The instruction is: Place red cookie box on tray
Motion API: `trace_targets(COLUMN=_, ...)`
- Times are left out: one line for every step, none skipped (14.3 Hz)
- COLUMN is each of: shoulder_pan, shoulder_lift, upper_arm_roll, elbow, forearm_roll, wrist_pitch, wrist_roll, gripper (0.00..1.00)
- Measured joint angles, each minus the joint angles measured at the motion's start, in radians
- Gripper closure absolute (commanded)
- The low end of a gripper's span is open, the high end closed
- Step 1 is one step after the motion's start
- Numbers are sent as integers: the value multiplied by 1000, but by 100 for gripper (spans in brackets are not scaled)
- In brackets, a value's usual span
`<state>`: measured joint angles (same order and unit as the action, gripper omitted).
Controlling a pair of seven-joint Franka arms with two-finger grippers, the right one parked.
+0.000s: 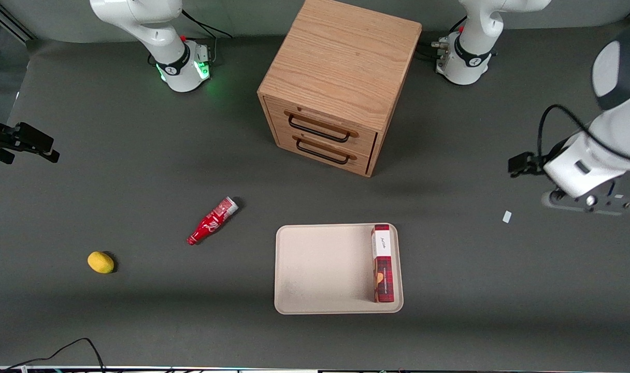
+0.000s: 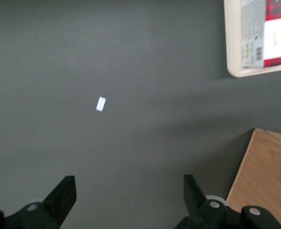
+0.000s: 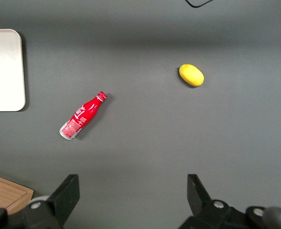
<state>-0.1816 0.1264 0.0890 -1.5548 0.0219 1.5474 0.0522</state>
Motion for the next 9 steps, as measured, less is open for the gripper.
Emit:
trace_targets(shoulder_pan=0, shoulder_lift=-53, upper_arm_roll=26, elbow=-56, forearm_roll=0, wrist_pitch=6, wrist_roll=32, gripper=0)
trace_targets(shoulder_pan=0, shoulder_lift=-94, upper_arm_roll=57, elbow=-94, forearm_roll=0, wrist_pitch=10, wrist_roll=68, gripper=0)
trace_targets(shoulder_pan=0, shoulder_lift=-125, upper_arm_roll=87, elbow=-119, forearm_roll=1, wrist_pitch=12, wrist_roll=102, gripper=0)
trace_targets(shoulder_pan=0, shoulder_lift=-145, upper_arm_roll=110, elbow=-133, forearm_roll=4, wrist_pitch=13, wrist_roll=128, gripper=0)
trace_targets(shoulder_pan=-1, shoulder_lift=-158, upper_arm_roll=122, elbow=-141, forearm_roll=18, wrist_pitch=13, wrist_roll=142, gripper=0)
trace_targets(shoulder_pan=-7, shoulder_lift=-161, upper_arm_roll=126, elbow=-142, forearm_roll=41, wrist_pitch=13, wrist_roll=149, gripper=0)
trace_targets(shoulder_pan=-23, shoulder_lift=-161, upper_arm_roll=135, elbow=-142, forearm_roll=52, wrist_pitch=14, wrist_roll=149, gripper=0)
trace_targets(shoulder_pan=-47, shoulder_lift=-161, upper_arm_roll=155, elbow=-142, forearm_roll=57, wrist_pitch=16, wrist_roll=149, gripper=0)
trace_targets(shoulder_pan=-66, shoulder_lift=-161, upper_arm_roll=175, elbow=-142, forearm_roll=61, wrist_pitch=17, wrist_roll=149, gripper=0)
